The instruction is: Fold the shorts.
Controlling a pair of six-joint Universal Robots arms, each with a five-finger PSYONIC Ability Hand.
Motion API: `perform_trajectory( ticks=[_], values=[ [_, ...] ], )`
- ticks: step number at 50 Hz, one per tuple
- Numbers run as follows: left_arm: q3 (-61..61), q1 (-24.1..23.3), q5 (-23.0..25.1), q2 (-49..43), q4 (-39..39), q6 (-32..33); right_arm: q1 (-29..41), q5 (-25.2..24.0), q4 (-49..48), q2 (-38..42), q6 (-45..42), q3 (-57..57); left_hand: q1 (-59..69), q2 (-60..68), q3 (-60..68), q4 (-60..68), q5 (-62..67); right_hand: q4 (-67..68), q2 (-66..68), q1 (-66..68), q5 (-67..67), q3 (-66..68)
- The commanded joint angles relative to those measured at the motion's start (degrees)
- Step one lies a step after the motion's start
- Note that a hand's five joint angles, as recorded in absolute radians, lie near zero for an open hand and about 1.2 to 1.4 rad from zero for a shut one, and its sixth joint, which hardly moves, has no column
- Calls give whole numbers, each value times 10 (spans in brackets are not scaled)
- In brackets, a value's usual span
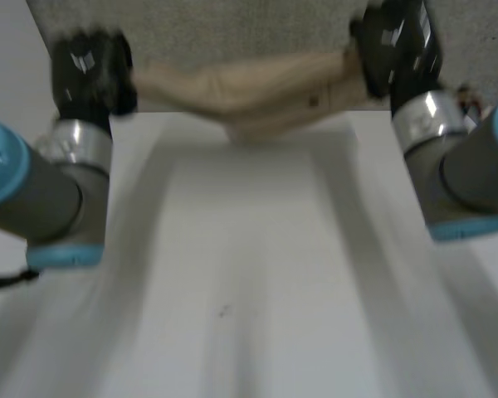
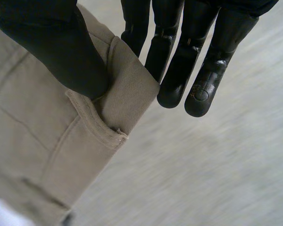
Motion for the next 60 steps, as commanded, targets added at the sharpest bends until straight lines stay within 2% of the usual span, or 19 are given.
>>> perform_trajectory(
  ticks=[1, 4, 10, 16, 27, 35, 41, 45, 48, 49, 50, 51, 54, 57, 60],
  values=[
    [-126, -1, -1, -46, -28, 3, 3, -19, 98, 48, -8, 119, 145, 99, 105, 99, 123, 117, 126, 241, 142, 119],
    [-143, -1, -1, -53, -53, 13, 3, -14, 128, 71, -23, 143, 145, 99, 105, 99, 123, 117, 126, 241, 142, 119],
    [-164, -11, -1, -44, -172, 49, -2, -5, 181, 64, -25, 177, 145, 99, 105, 99, 123, 117, 126, 241, 142, 119],
    [-187, -17, 0, 13, -261, 50, -4, -4, 229, 2, -22, 219, 145, 99, 105, 99, 123, 117, 126, 241, 142, 119],
    [-252, -48, -1, 88, -313, 54, -28, -5, 276, -37, -27, 279, 150, 104, 110, 104, 128, 117, 126, 241, 142, 119],
    [-275, -82, -3, 99, -372, 54, -72, -17, 348, -60, -36, 301, 149, 103, 108, 102, 127, 117, 126, 241, 142, 119],
    [-291, -97, -4, 124, -386, 55, -81, -28, 418, -83, -80, 303, 150, 104, 110, 104, 128, 117, 126, 241, 142, 119],
    [-288, -135, -3, 135, -422, 55, -91, -40, 462, -92, -115, 308, 134, 88, 93, 87, 112, 117, 126, 241, 142, 119],
    [-278, -152, -4, 137, -432, 57, -98, -55, 469, -95, -122, 310, -78, -124, -118, -124, -99, 117, 126, 241, 142, 119],
    [-274, -153, -4, 137, -432, 60, -100, -58, 468, -95, -122, 309, -183, -229, -224, -230, -205, 117, 126, 241, 142, 119],
    [-264, -151, -5, 137, -432, 67, -103, -66, 466, -95, -122, 310, -348, -394, -388, -394, -369, 117, 126, 241, 142, 119],
    [-257, -150, -5, 137, -432, 72, -103, -69, 464, -94, -122, 309, -391, -437, -431, -437, -413, 117, 126, 241, 142, 119],
    [-217, -139, -4, 135, -432, 108, -105, -70, 454, -93, -121, 309, -494, -539, -534, -540, -515, 117, 126, 241, 142, 119],
    [-181, -120, -3, 130, -431, 147, -104, -70, 440, -91, -120, 310, -497, -543, -538, -544, -519, 117, 126, 241, 142, 119],
    [-119, -89, 1, 114, -424, 214, -103, -70, 429, -91, -119, 311, -509, -555, -550, -555, -531, 117, 126, 241, 142, 119]
  ],
)
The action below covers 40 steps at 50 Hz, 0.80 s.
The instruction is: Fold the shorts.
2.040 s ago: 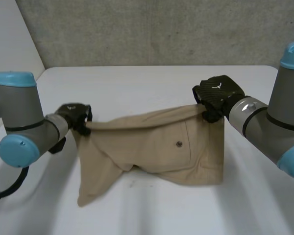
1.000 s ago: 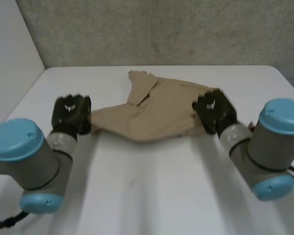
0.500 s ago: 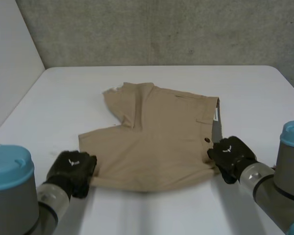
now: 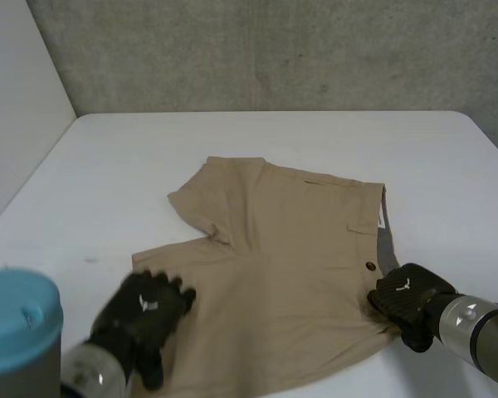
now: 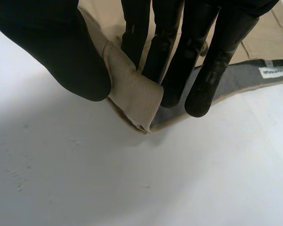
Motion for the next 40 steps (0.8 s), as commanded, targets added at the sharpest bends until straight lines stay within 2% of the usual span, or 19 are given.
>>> perform_trajectory(
  ticks=[1, 2, 5, 6, 10, 14, 18, 24, 25, 29, 40],
  values=[
    [125, 60, 9, -30, 14, 127, 2, -1, -36, 4, 4, 2, -30, -30, -34, -29, -26, 117, 126, 241, 142, 119],
    [164, 76, 20, -57, 23, 156, 2, -1, -39, 4, 4, 3, -26, -27, -31, -26, -23, 117, 126, 241, 142, 119],
    [215, 91, 48, -106, 30, 182, 3, -2, -45, 4, 4, 6, -26, -27, -31, -25, -23, 117, 126, 241, 142, 119],
    [253, 97, 75, -140, 35, 186, 3, -2, -46, 4, 4, 7, -25, -25, -29, -24, -21, 117, 126, 241, 142, 119],
    [355, 104, 139, -229, 34, 183, 3, -3, -49, 6, 4, 10, -14, -15, -19, -14, -11, 117, 126, 241, 142, 119],
    [442, 112, 181, -315, 34, 184, 3, -1, -61, 7, 4, 12, 6, 5, 1, 6, 9, 117, 126, 241, 142, 119],
    [522, 127, 204, -387, 33, 185, 3, -1, -70, 7, 4, 14, 12, 12, 8, 13, 16, 117, 126, 241, 142, 119],
    [596, 147, 265, -455, 27, 183, 4, -1, -77, 13, 4, 16, 70, 69, 65, 70, 73, 117, 126, 241, 142, 119],
    [611, 151, 288, -470, 17, 183, 4, 0, -77, 14, 4, 16, 93, 92, 88, 94, 96, 117, 126, 241, 142, 119],
    [654, 157, 326, -506, -12, 182, 4, 1, -82, 18, 4, 16, 100, 99, 95, 101, 103, 117, 126, 241, 142, 119],
    [812, 167, 338, -604, -138, 183, 4, 2, -89, 21, 4, 16, 100, 99, 95, 101, 103, 117, 126, 241, 142, 119]
  ],
)
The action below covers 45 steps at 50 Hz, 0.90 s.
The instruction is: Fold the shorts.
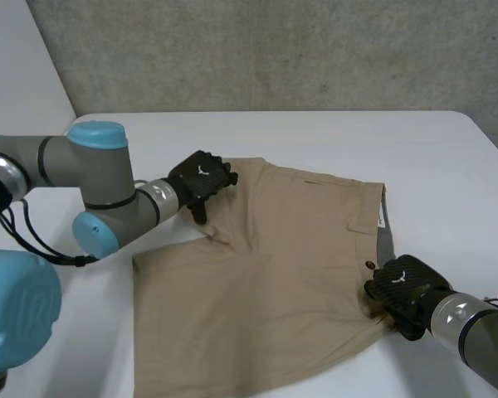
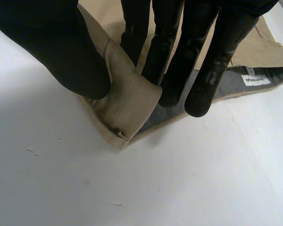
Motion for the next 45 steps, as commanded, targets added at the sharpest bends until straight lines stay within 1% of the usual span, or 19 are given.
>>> perform_trajectory(
  ticks=[1, 4, 8, 9, 10, 14, 15, 16, 20, 23, 24, 30, 33, 34, 36, 37, 38, 42, 45],
  values=[
    [128, 7, 7, -74, -111, 2, 0, 1, -3, 3, 0, 0, 50, 46, 46, 46, 45, 117, 126, 241, 142, 119],
    [152, 7, 17, -88, -134, 3, -1, 1, -3, 2, 0, 0, 108, 105, 105, 104, 103, 117, 126, 241, 142, 119],
    [165, 8, 19, -92, -142, 4, -2, 1, -3, 2, 0, 0, 402, 399, 399, 398, 397, 117, 126, 241, 142, 119],
    [167, 8, 15, -92, -142, 4, -1, 1, -3, 2, 0, 0, 560, 556, 556, 555, 554, 117, 126, 241, 142, 119],
    [167, 8, 13, -91, -142, 5, -2, 1, -3, 2, 0, 0, 586, 582, 582, 582, 581, 117, 126, 241, 142, 119],
    [168, 10, -15, -87, -128, 6, -1, 1, -3, 2, 0, 0, 586, 583, 583, 582, 581, 117, 126, 241, 142, 119],
    [167, 11, -26, -86, -122, 7, -1, 1, -3, 3, 0, 0, 586, 583, 583, 582, 581, 117, 126, 241, 142, 119],
    [159, 15, -52, -79, -107, 7, -1, 1, -3, 2, 0, 0, 586, 583, 583, 582, 581, 117, 126, 241, 142, 119],
    [109, 17, -98, -38, -89, 12, -1, 1, -3, 2, 0, 0, 586, 583, 583, 582, 581, 117, 126, 241, 142, 119],
    [50, 18, -113, -3, -85, 17, -1, 1, -3, 2, 0, 0, 586, 583, 583, 582, 581, 117, 126, 241, 142, 119],
    [12, 19, -117, 22, -73, 18, -1, 1, -3, 2, 0, 0, 586, 583, 583, 582, 581, 117, 126, 241, 142, 119],
    [-132, 15, -135, 88, 2, 11, -1, 2, -2, 2, 0, 0, 586, 583, 583, 582, 581, 117, 126, 241, 142, 119],
    [-172, 11, -138, 104, 23, 9, 0, 1, -2, 2, 1, 3, 576, 573, 573, 572, 571, 117, 126, 241, 142, 119],
    [-188, 11, -140, 112, 32, 8, 1, 1, -2, 2, 1, 4, 486, 483, 483, 482, 481, 117, 126, 241, 142, 119],
    [-198, 10, -141, 118, 39, 7, 1, 1, -2, 2, 1, 5, 388, 385, 385, 384, 383, 117, 126, 241, 142, 119],
    [-202, 10, -146, 122, 42, 5, 2, 1, -2, 2, 1, 5, 278, 274, 274, 274, 273, 117, 126, 241, 142, 119],
    [-202, 10, -151, 122, 43, 3, 2, 1, -3, 2, 1, 5, 234, 230, 230, 229, 228, 117, 126, 241, 142, 119],
    [-197, 15, -178, 130, 46, -13, 1, 1, -2, 0, 1, 6, 151, 147, 147, 147, 146, 117, 126, 241, 142, 119],
    [-184, 20, -181, 139, 63, -39, -1, 1, -3, -1, 1, 6, 125, 122, 122, 121, 120, 117, 126, 241, 142, 119]
  ],
)
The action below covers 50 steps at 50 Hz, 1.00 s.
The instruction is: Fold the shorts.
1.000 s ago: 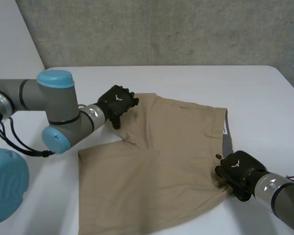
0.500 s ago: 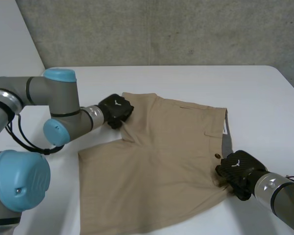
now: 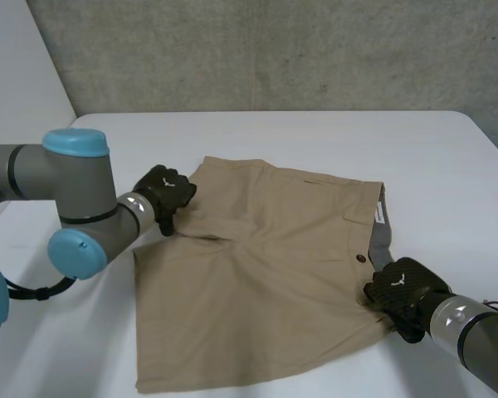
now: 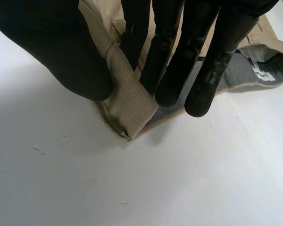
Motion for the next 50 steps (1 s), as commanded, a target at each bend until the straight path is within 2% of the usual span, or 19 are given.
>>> perform_trajectory(
  ticks=[1, 10, 18, 21, 25, 31, 34, 37, 41, 50],
  values=[
    [24, 11, -22, 14, 24, -46, -3, 0, -1, -2, 0, 1, -3, -11, -14, -10, -9, 117, 126, 241, 136, 119],
    [53, 40, -9, -13, 37, -57, -3, 0, 0, -3, 0, 4, -6, -14, -17, -13, -12, 117, 126, 241, 136, 119],
    [55, 41, 99, -28, 25, -65, -2, -1, -1, -3, 0, 4, -11, -20, -22, -18, -17, 117, 126, 241, 136, 119],
    [59, 43, 112, -37, 18, -66, -2, 0, -1, -2, 0, 4, -8, -16, -19, -15, -14, 117, 126, 241, 136, 119],
    [85, 47, 113, -63, 4, -66, -1, 0, -1, -1, 0, 5, 48, 39, 36, 41, 41, 117, 126, 241, 136, 119],
    [126, 51, 108, -101, -27, -62, -2, -1, -1, -1, 0, 5, 306, 298, 295, 300, 300, 117, 126, 241, 136, 119],
    [132, 54, 88, -107, -28, -61, -2, -1, -1, -1, 0, 5, 459, 451, 448, 452, 453, 117, 126, 241, 136, 119],
    [127, 55, 48, -103, -30, -61, -3, -1, -1, -1, 0, 5, 460, 451, 448, 453, 453, 117, 126, 241, 136, 119],
    [102, 47, 19, -93, -33, -60, -2, -1, -1, -1, 0, 5, 460, 451, 448, 453, 453, 117, 126, 241, 136, 119],
    [-12, 39, 8, -8, -28, -60, -2, 0, -1, -1, 0, 5, 460, 451, 448, 453, 453, 117, 126, 241, 136, 119]
  ],
)
